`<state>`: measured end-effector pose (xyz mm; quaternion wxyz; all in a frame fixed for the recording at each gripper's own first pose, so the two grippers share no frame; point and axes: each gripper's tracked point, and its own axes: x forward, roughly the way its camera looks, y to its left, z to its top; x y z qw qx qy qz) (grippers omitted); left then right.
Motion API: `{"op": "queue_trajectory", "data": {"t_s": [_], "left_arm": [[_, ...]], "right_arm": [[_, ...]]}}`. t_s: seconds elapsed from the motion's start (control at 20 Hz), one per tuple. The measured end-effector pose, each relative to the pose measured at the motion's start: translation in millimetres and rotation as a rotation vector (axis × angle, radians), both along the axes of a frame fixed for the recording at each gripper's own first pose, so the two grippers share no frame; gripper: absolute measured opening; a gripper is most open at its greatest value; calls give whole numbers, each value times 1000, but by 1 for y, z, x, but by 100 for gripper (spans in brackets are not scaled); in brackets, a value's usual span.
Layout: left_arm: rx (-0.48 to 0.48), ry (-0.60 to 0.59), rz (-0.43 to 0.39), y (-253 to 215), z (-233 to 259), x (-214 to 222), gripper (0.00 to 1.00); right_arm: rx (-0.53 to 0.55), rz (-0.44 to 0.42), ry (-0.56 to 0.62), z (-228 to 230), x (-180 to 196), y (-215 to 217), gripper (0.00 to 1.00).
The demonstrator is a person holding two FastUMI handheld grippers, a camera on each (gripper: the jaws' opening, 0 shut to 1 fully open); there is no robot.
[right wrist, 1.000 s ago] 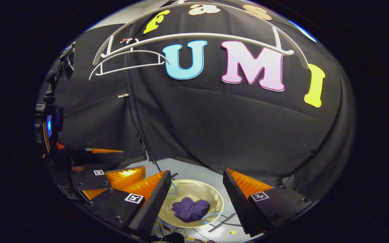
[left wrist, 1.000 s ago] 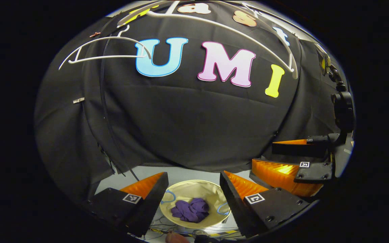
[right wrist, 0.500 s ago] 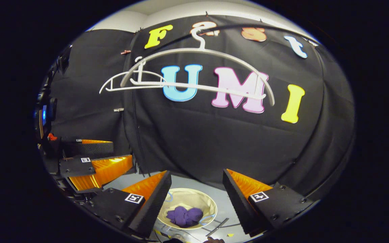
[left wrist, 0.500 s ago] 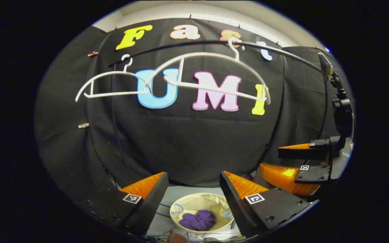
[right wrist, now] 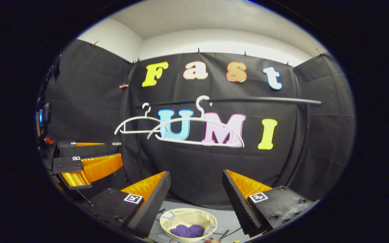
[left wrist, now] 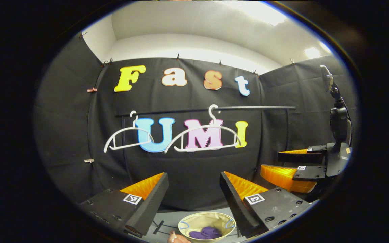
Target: Grasp the clothes on the hanger with both hands and then place them into the laundry hamper below.
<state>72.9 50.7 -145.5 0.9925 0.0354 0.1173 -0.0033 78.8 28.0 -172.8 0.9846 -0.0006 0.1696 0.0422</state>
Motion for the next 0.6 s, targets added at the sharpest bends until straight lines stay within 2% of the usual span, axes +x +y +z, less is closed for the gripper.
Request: {"op": "queue_trajectory", "data": {"t_s": [0.05,0.1,0.25,0.4,0.45,0.5,0.6], "left_arm": [[-2,-29,-7,-2,15,-11,92],[-5,-57,-10,-4,30,-22,92],[-12,-123,-22,-6,64,-50,94],[-24,-178,-11,0,90,-72,92],[-31,-192,-7,1,98,-76,95],[-37,-203,-10,0,102,-78,95],[-35,-210,-6,1,107,-79,92]], "right_arm": [[0,-14,-39,19,-11,2,96],[0,-22,-69,34,-23,3,100],[-18,-50,-145,70,-43,7,97],[-10,-52,-209,97,-59,18,96],[-4,-49,-228,105,-62,20,95],[-3,-52,-235,109,-62,20,100],[-10,-54,-239,112,-62,19,95]]}}
